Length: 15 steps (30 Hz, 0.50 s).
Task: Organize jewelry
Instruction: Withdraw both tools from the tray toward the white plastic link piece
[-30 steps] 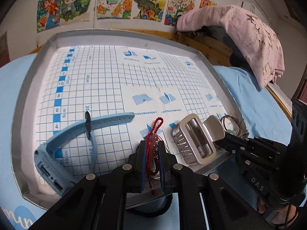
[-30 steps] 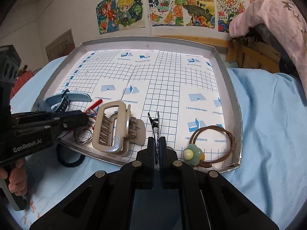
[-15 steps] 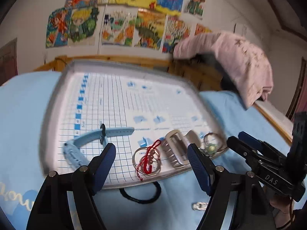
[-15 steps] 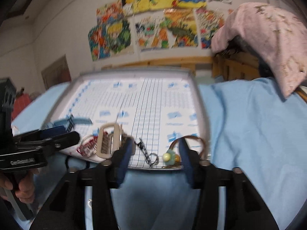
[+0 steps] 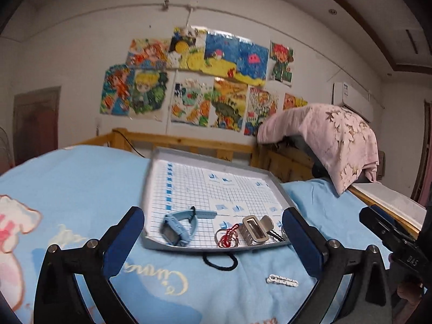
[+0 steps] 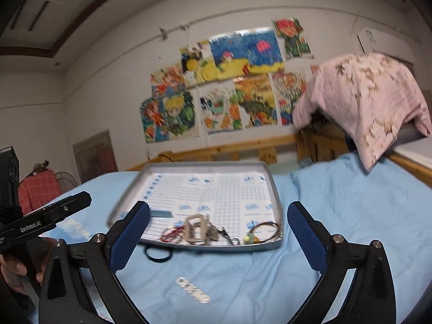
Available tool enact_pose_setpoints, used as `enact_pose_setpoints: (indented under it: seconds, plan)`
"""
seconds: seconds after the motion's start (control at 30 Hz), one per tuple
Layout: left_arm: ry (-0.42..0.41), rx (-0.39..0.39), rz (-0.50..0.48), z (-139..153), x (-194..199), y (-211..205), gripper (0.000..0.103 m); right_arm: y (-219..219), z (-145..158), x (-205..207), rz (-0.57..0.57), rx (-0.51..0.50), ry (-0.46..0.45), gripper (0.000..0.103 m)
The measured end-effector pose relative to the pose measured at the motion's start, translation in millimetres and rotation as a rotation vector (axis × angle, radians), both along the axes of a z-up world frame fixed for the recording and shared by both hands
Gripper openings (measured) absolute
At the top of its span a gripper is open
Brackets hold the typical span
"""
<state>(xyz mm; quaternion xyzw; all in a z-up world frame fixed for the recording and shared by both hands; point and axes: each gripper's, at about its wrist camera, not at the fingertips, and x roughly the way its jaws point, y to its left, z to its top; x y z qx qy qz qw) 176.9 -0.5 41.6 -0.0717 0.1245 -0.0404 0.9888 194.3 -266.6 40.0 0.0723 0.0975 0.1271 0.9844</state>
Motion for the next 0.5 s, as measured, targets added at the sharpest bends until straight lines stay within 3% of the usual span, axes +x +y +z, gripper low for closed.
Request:
enact_pose_setpoints:
  seconds: [0.27,0.5]
  plan:
    - [-0.039,0.020,0.018,4,-53,7,0.103,14,8,-61,0.014,-0.043,-0.064,0.101]
    - [0.005,0.033,0.035,-9,-90,13,0.103,23,2,-104,0.004,-0.105,-0.062,0.101]
